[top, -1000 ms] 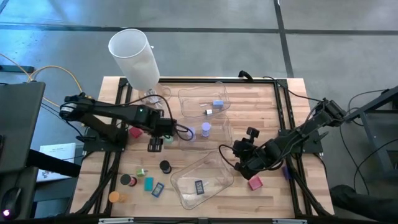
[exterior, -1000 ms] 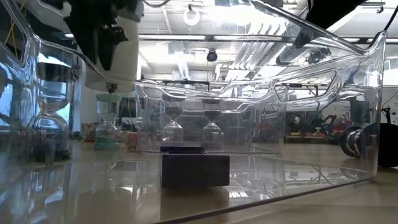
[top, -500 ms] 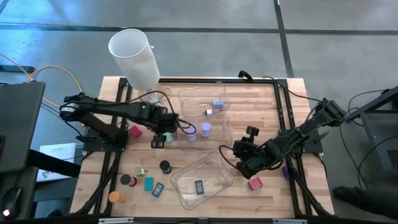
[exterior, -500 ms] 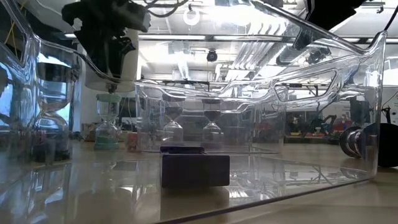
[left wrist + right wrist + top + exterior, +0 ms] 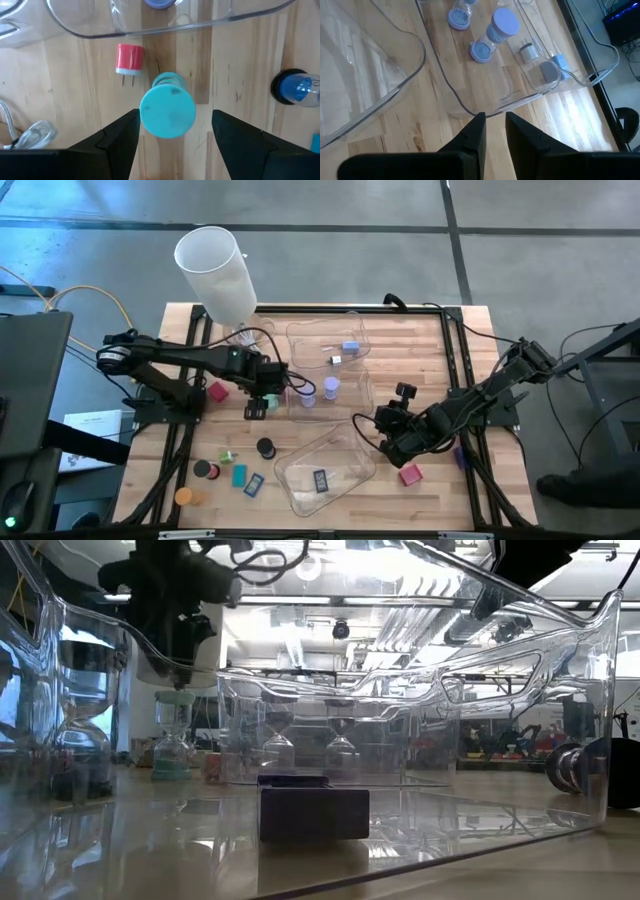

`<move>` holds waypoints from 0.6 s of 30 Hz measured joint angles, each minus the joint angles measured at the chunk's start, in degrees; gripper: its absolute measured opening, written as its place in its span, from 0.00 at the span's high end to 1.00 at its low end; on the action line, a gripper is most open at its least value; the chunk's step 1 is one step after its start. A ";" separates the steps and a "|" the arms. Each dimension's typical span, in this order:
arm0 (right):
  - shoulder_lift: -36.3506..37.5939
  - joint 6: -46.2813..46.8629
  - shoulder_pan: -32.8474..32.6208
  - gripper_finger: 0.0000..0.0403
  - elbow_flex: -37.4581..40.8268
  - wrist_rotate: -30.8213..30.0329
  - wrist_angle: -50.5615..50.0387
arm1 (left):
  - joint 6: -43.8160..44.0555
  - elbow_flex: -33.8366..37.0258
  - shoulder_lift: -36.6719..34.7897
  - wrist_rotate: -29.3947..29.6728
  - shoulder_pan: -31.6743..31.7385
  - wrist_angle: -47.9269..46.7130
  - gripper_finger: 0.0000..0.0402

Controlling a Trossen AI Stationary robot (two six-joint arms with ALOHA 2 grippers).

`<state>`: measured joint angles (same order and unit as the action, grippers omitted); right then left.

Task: Pick & Place Office items
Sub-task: Put the light blue hourglass into the middle transparent bin

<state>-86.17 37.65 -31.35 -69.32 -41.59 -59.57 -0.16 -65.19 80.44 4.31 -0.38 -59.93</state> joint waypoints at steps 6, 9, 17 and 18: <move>0.00 0.04 0.01 0.85 0.00 0.10 0.51 | 0.04 0.88 0.00 1.31 0.00 1.09 0.41; 0.00 0.07 0.01 0.85 0.00 0.13 0.78 | 0.06 0.92 0.00 1.52 0.00 1.50 0.41; 0.00 0.07 0.02 0.85 0.00 0.15 1.14 | 0.17 0.92 0.00 1.55 0.00 1.87 0.41; 0.00 0.07 0.00 0.85 0.00 0.16 1.14 | 0.17 0.92 0.00 1.55 0.00 2.14 0.41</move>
<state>-86.17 37.71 -31.35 -69.32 -41.43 -58.43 0.01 -64.27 80.44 5.87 -0.38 -57.79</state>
